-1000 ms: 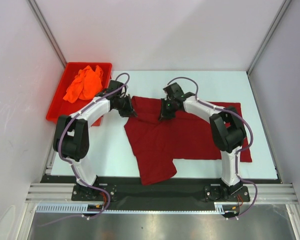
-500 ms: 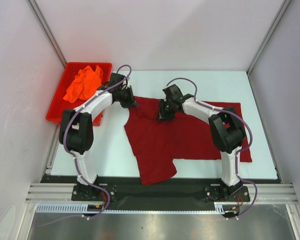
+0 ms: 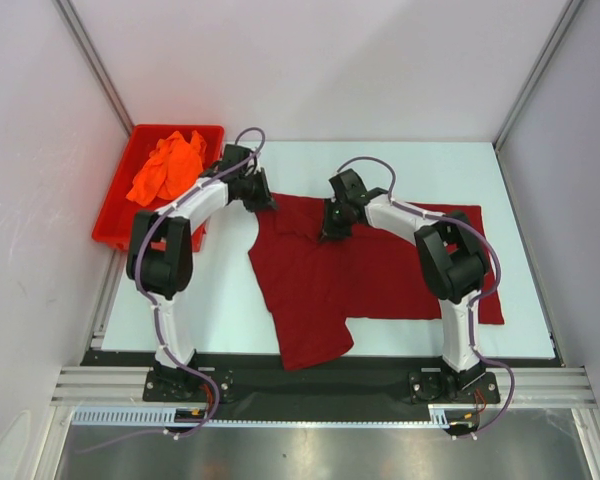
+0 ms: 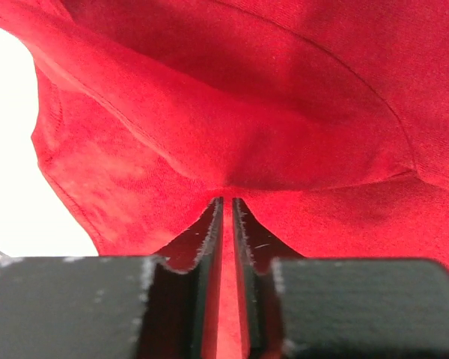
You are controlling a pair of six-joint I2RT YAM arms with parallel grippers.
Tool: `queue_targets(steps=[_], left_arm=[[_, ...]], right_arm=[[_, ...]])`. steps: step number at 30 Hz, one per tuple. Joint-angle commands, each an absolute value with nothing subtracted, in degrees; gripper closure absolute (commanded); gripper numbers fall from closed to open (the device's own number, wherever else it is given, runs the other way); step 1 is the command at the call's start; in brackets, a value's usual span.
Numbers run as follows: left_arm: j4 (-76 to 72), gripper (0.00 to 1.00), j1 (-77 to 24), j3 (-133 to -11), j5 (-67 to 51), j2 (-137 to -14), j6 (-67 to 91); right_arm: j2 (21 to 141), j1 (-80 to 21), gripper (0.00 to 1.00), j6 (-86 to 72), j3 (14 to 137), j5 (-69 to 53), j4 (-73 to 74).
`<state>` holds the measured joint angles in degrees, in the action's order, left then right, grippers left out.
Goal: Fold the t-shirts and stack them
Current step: Fold the tshirt
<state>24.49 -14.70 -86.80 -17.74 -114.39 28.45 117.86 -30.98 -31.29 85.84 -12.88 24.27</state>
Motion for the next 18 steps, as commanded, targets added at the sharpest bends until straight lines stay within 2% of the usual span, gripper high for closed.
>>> queue_targets(steps=[1, 2, 5, 16, 18], left_arm=[[21.00, 1.00, -13.45, -91.75, -17.84, -116.18, 28.48], [21.27, 1.00, -13.36, -92.28, -18.19, -116.63, 28.48], [20.92, 1.00, -13.27, -94.04, -18.54, -118.38, 28.56], [18.72, 1.00, -12.66, -95.80, -20.65, -120.76, 29.27], [18.55, 1.00, -12.57, -96.59, -20.74, -121.55, 29.27]], right_arm=[[118.56, -30.85, 0.84, -31.91, 89.12, -12.30, 22.85], [118.91, -30.94, 0.79, -31.90, 89.38, -12.13, 22.94], [119.18, -30.94, 0.73, -31.90, 89.65, -12.30, 22.68], [122.96, -30.85, 0.71, -32.96, 93.07, -12.22, 21.53], [123.48, -30.85, 0.63, -33.13, 93.86, -12.04, 21.53]])
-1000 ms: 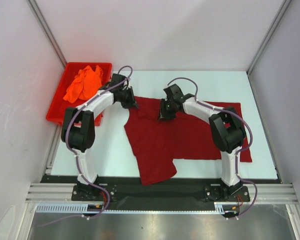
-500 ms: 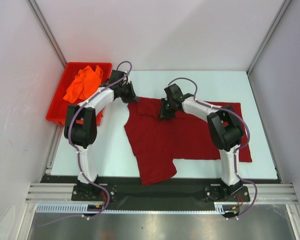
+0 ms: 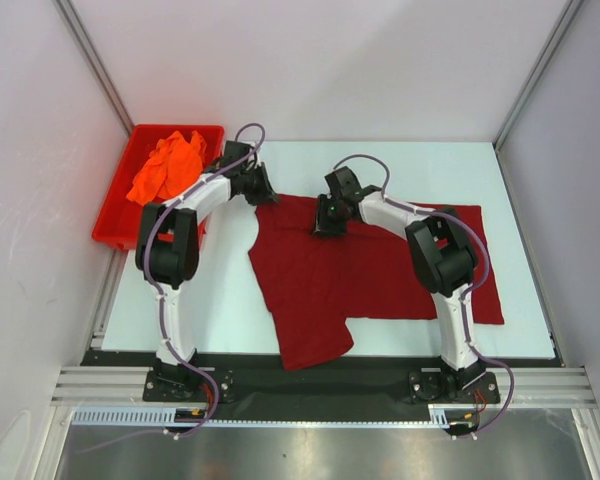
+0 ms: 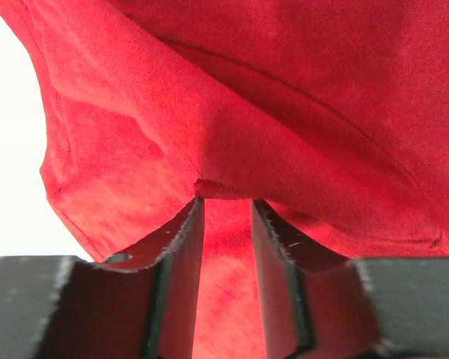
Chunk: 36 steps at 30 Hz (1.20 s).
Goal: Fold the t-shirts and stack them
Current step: Fold the tshirt
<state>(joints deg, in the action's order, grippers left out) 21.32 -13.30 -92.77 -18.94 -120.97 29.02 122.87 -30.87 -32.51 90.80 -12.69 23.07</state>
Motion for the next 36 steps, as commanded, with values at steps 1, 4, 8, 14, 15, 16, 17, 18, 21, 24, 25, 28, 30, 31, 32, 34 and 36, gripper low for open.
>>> queue_targets(steps=[1, 4, 8, 14, 15, 16, 17, 18, 21, 24, 25, 28, 30, 31, 32, 34, 36], left_arm=[[18.63, 1.00, -12.48, -96.94, -20.83, -121.90, 29.44], [18.46, 1.00, -12.39, -97.65, -21.27, -122.34, 29.62], [18.37, 1.00, -12.39, -97.38, -21.53, -122.34, 29.62], [18.28, 1.00, -12.39, -96.68, -21.44, -121.91, 29.44], [18.19, 1.00, -12.39, -96.51, -21.53, -121.99, 29.53], [18.02, 1.00, -12.39, -96.33, -21.53, -121.99, 29.62], [17.93, 0.99, -12.39, -96.24, -21.53, -121.99, 29.79], [17.84, 1.00, -12.39, -95.81, -21.53, -121.91, 29.88], [17.23, 1.00, -12.39, -95.36, -21.62, -121.73, 30.23], [16.88, 1.00, -12.39, -95.10, -21.71, -121.82, 30.41], [16.88, 1.00, -12.39, -95.18, -21.71, -121.82, 30.41], [16.96, 1.00, -12.39, -95.10, -21.71, -121.82, 30.32], [16.79, 1.00, -12.39, -95.01, -21.62, -121.73, 30.32], [16.79, 1.00, -12.39, -94.92, -21.62, -121.82, 30.41], [16.87, 1.00, -12.39, -94.92, -21.80, -121.90, 30.41], [16.44, 1.00, -12.39, -94.75, -21.62, -121.90, 30.67], [16.09, 1.00, -12.39, -94.40, -21.88, -121.82, 31.02]], right_arm=[[124.18, -30.59, 0.62, -33.40, 94.30, -11.69, 21.97], [125.06, -30.50, 0.61, -33.13, 96.41, -11.34, 21.62], [126.65, -30.32, 0.60, -32.26, 99.58, -11.16, 23.99], [124.37, -30.32, 0.60, -32.87, 96.07, -10.02, 22.85], [123.84, -30.15, 0.60, -33.13, 95.98, -10.19, 22.94], [123.66, -30.15, 0.60, -32.96, 95.98, -10.02, 23.11], [123.31, -30.15, 0.60, -32.78, 95.89, -9.85, 23.38], [122.61, -30.15, 0.60, -32.44, 95.89, -9.76, 23.81], [121.30, -30.41, 0.68, -31.12, 95.71, -8.79, 25.04], [120.32, -30.41, 0.83, -30.85, 94.31, -8.53, 24.79], [120.15, -30.41, 0.86, -30.94, 94.05, -8.26, 24.96], [120.06, -30.41, 0.88, -31.46, 93.43, -7.21, 25.66], [120.14, -30.50, 0.88, -31.90, 92.73, -7.12, 24.88], [120.32, -30.59, 0.87, -31.90, 92.81, -6.95, 24.79], [120.84, -30.67, 0.84, -32.08, 93.07, -6.94, 24.96], [121.46, -31.02, 0.80, -32.87, 93.16, -6.16, 24.79], [122.25, -31.20, 0.77, -33.48, 93.43, -5.45, 25.40]])
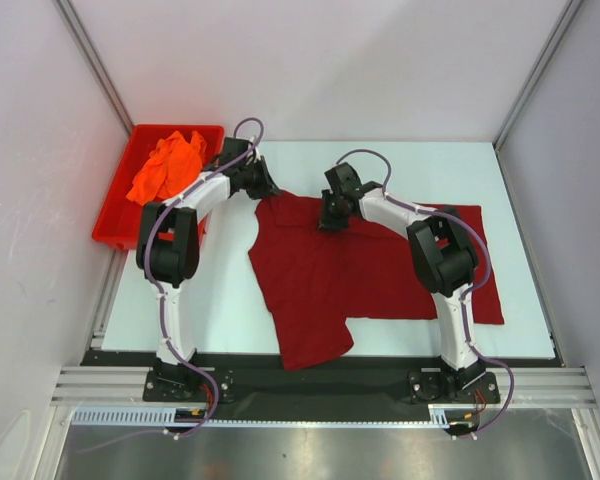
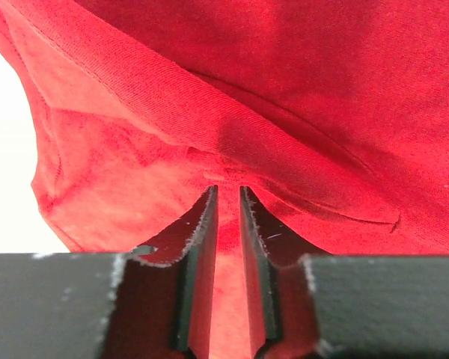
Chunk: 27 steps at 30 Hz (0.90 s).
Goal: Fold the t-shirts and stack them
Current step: Fold the tshirt
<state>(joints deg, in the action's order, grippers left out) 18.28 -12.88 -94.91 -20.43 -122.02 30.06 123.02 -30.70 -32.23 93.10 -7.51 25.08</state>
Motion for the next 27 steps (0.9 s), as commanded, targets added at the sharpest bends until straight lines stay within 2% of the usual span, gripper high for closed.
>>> queue_targets(steps=[1, 5, 16, 23, 27], left_arm=[[16.08, 1.00, -12.39, -94.22, -21.88, -121.99, 31.03], [15.82, 1.00, -12.39, -93.52, -21.88, -121.38, 31.20], [15.29, 1.00, -12.39, -93.08, -21.97, -121.55, 31.55], [14.94, 1.00, -12.39, -92.90, -22.32, -121.64, 32.08], [15.20, 1.00, -12.39, -92.72, -22.06, -121.46, 31.73]], right_arm=[[122.34, -31.29, 0.75, -34.10, 93.43, -5.45, 25.31], [122.87, -31.46, 0.71, -35.77, 93.16, -5.97, 23.91], [126.82, -32.43, 0.70, -36.12, 97.47, -3.43, 27.59], [129.20, -33.22, 0.72, -37.53, 100.11, -2.64, 29.09], [130.25, -33.49, 0.77, -38.06, 102.21, -1.41, 30.58]])
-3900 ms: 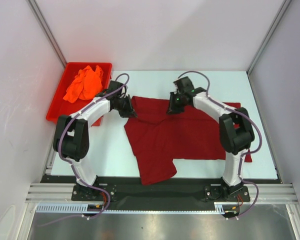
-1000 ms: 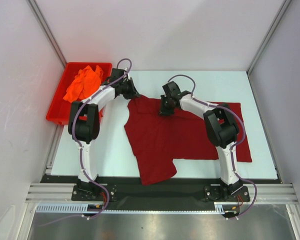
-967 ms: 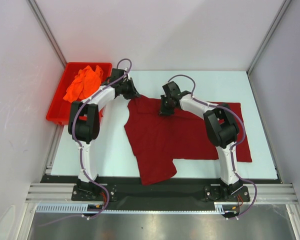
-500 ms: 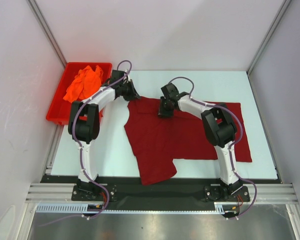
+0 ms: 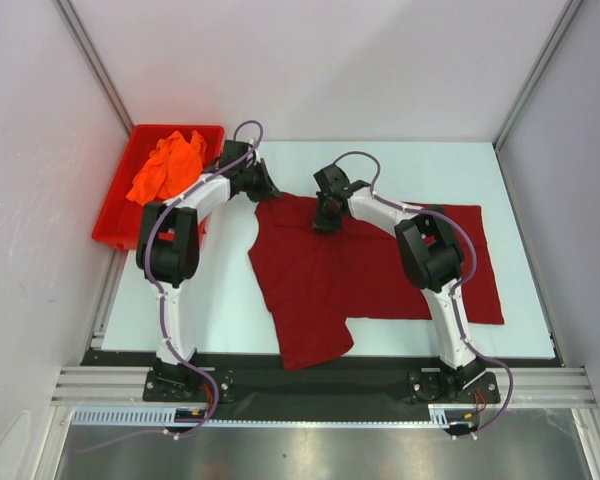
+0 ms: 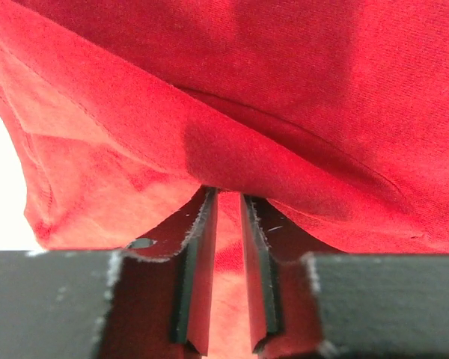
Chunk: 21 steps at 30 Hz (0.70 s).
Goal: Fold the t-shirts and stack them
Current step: Fold the tshirt
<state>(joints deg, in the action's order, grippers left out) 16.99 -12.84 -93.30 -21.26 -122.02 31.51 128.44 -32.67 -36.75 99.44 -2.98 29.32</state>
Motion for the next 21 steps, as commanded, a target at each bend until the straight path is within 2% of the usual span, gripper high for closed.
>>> queue_targets(steps=[1, 4, 7, 15, 21], left_arm=[[15.38, 1.00, -12.39, -92.72, -21.97, -121.38, 31.47], [15.38, 1.00, -12.39, -92.46, -22.15, -121.20, 31.55], [15.29, 1.00, -12.39, -92.20, -22.41, -121.20, 31.64], [20.11, 1.00, -12.39, -91.94, -19.69, -118.31, 27.69], [23.29, 0.99, -13.09, -88.26, -18.11, -113.21, 25.66]], right_arm=[[130.34, -33.49, 0.83, -38.06, 102.48, -1.15, 30.85], [129.47, -33.49, 0.95, -38.14, 102.74, -0.44, 31.03], [128.15, -33.49, 1.00, -37.71, 103.27, -0.53, 31.55], [123.23, -32.43, 1.00, -34.20, 104.50, -3.51, 38.93], [118.92, -30.15, 1.00, -31.91, 100.20, -9.47, 40.87]])
